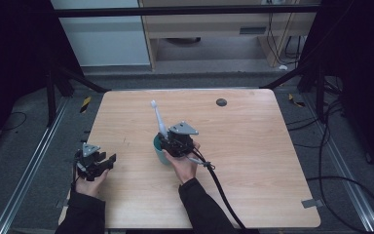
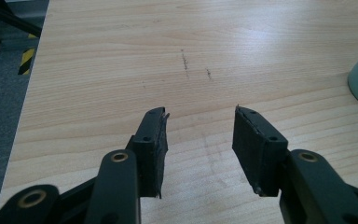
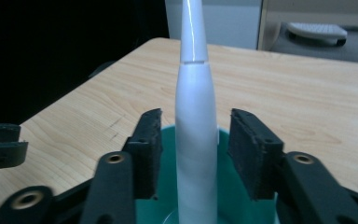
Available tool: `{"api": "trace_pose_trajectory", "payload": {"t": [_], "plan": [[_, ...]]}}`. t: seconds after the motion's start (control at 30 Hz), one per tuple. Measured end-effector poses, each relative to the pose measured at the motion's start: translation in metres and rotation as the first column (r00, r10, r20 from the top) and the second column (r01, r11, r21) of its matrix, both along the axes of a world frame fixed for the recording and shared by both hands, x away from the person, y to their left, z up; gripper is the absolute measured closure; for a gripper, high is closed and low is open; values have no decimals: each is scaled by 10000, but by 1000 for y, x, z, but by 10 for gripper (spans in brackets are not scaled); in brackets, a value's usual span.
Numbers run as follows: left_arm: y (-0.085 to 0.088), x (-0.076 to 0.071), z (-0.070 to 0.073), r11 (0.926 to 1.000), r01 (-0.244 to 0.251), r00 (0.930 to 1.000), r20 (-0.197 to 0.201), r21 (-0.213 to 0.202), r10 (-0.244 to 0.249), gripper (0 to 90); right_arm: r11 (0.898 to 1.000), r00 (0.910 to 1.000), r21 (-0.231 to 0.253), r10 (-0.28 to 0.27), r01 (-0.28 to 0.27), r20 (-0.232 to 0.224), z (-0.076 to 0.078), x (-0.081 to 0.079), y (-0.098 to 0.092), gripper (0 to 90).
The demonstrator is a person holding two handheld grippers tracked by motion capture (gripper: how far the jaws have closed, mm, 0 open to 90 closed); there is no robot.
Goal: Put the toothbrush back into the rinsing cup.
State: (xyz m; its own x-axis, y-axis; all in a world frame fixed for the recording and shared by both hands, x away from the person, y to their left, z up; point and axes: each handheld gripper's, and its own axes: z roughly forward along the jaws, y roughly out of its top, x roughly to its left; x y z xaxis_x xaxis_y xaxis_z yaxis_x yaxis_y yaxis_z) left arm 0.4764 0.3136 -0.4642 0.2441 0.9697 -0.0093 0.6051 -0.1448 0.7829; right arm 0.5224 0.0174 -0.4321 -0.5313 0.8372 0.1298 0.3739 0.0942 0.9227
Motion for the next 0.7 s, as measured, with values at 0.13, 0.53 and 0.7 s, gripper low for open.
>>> {"api": "trace_pose_trajectory", "payload": {"t": [0.13,0.53,0.7], "plan": [[0,0,0,10000,-9,10000,7,0,9,538,9990,9991,227,377,-381,180,9,-6,-11,384],[1,0,0,10000,19,10000,34,-36,-18,494,9998,9994,39,-202,204,-266,13,-17,-96,219],[1,0,-2,9999,146,9998,99,-46,-146,449,9953,9947,-324,-928,915,-435,4,-24,-143,208]]}}
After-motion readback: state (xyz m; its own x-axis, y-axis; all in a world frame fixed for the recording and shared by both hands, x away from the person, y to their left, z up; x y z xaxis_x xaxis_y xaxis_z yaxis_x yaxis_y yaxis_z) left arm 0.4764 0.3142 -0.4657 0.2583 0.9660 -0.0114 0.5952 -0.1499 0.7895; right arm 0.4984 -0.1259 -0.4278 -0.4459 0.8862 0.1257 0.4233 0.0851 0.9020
